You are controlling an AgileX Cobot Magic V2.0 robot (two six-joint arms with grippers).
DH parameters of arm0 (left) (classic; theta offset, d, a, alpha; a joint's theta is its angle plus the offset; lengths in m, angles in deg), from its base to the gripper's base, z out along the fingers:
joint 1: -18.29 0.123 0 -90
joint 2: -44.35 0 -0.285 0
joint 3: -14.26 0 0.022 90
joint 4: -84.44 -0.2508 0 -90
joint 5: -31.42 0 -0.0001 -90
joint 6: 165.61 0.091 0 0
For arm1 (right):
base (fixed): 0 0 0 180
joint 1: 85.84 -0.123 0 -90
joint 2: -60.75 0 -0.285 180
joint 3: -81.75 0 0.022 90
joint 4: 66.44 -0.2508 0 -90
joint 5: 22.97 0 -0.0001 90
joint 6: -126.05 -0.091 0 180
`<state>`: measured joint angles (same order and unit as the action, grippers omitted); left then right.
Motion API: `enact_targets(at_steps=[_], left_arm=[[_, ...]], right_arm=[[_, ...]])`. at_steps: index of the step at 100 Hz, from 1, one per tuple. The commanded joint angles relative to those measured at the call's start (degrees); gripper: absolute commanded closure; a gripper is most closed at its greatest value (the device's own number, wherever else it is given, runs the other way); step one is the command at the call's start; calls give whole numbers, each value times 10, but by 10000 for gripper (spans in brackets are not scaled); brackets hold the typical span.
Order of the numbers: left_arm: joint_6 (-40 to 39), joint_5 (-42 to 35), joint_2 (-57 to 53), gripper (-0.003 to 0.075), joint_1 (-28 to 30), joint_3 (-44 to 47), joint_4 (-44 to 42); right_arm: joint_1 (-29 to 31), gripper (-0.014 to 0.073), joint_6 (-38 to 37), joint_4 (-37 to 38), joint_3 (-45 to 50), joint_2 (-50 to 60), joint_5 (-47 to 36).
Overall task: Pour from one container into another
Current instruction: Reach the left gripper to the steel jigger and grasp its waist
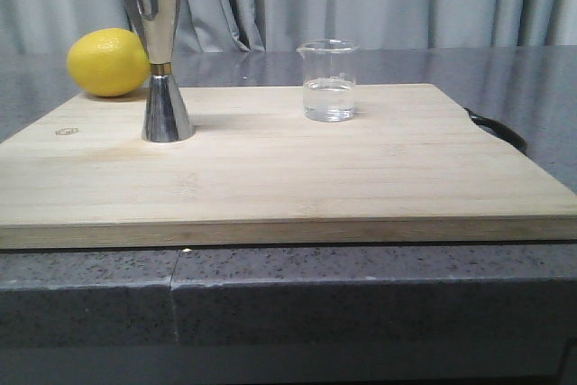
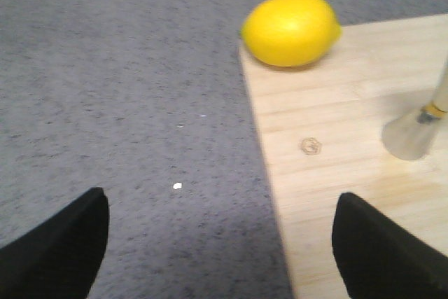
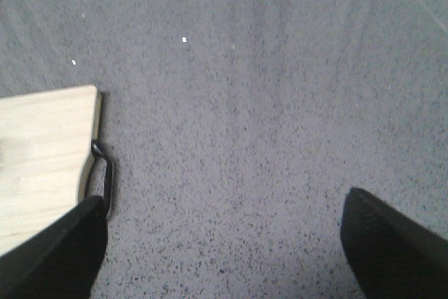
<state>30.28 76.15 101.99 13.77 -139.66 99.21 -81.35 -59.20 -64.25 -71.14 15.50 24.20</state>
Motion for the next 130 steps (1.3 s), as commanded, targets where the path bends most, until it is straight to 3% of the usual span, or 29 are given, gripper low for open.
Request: enact_targets(at_steps=[1,19,53,75,91,130], left_arm=[[116,-14,38,120,1,-25,142],[289,-17,110,120,1,-25,304],[598,-17,211,120,2,-1,492],[794,98,286,120,41,-1,646],[893,193,339,120,57,-1,698],[1062,273,419,120,50,-1,791]], right_arm=[[1,-12,11,-7,-26,-22,-22],[1,-12,37,-35,-26,-35,-28],[1,-12,42,-35,-26,-35,-35],[1,-12,42,-35,-26,-35,-36],[1,-12,52,-35,-26,-35,-36],[1,-12,57,-35,-26,-35,-53]])
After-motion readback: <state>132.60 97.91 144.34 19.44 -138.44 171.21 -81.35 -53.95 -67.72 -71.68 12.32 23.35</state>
